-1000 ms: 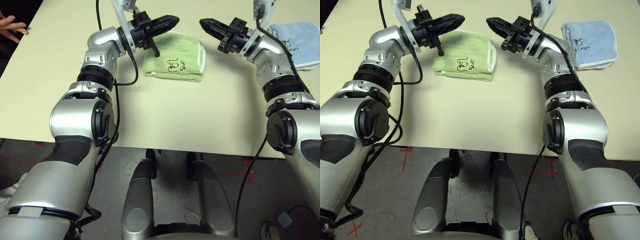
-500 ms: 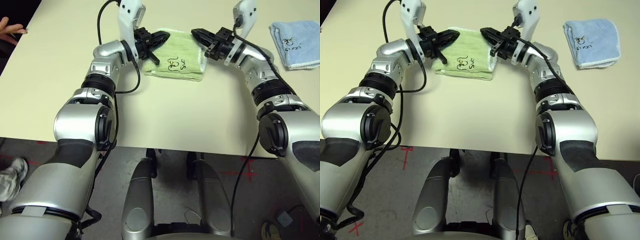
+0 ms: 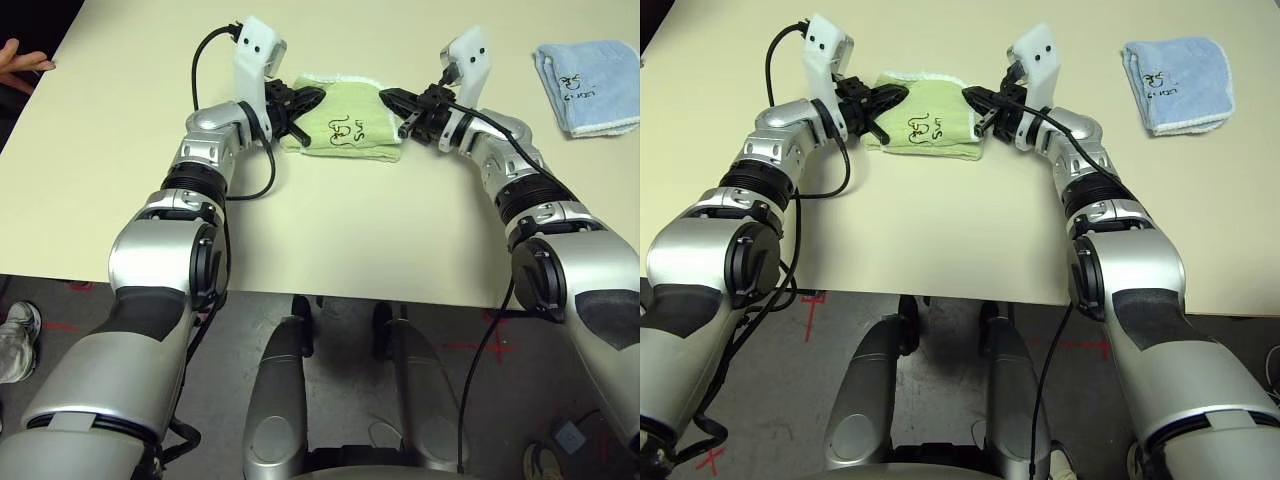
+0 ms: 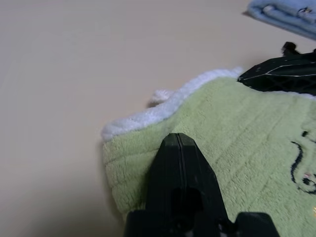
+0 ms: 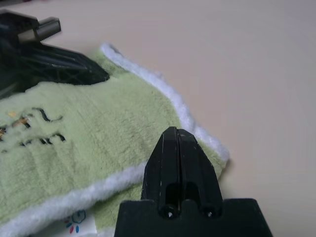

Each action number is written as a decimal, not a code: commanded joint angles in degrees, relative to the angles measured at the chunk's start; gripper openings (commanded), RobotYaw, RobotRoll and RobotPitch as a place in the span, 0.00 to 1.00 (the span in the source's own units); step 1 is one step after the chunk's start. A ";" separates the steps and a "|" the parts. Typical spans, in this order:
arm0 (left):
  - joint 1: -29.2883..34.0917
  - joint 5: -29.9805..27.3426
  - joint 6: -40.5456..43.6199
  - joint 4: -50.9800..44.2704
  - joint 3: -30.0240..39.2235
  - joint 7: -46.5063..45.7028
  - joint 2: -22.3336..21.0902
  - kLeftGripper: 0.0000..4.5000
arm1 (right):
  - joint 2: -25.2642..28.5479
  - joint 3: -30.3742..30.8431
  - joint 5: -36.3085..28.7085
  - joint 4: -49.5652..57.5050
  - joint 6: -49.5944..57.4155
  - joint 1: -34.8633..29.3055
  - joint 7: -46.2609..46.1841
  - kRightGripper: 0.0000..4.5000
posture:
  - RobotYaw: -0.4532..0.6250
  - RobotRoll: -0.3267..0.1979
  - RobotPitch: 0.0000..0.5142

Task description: Fold the towel and set it aside.

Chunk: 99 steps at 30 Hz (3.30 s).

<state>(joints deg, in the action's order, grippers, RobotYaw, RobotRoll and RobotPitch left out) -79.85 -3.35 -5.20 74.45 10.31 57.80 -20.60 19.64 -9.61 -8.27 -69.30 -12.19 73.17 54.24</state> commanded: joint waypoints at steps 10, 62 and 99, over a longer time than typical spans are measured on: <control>2.47 -8.74 6.94 -14.54 0.53 28.36 -8.75 0.00 | 16.26 -2.50 -12.55 32.42 18.00 -18.01 22.32 0.00 | 0.46 0.62 0.83; -3.44 -9.50 57.19 -4.62 -2.51 8.89 -8.76 1.00 | 21.81 -0.25 -13.83 34.02 14.77 -25.39 26.07 1.00 | 0.43 0.62 0.77; -7.36 -10.76 48.90 -2.65 4.29 -5.31 -3.06 0.02 | 22.07 -0.73 -15.29 39.11 16.33 -27.23 20.81 1.00 | 0.43 0.62 0.74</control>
<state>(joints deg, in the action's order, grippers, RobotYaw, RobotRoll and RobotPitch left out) -86.25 -12.77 45.26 70.88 12.82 54.95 -22.77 41.58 -9.65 -23.32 -29.64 4.76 46.11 74.93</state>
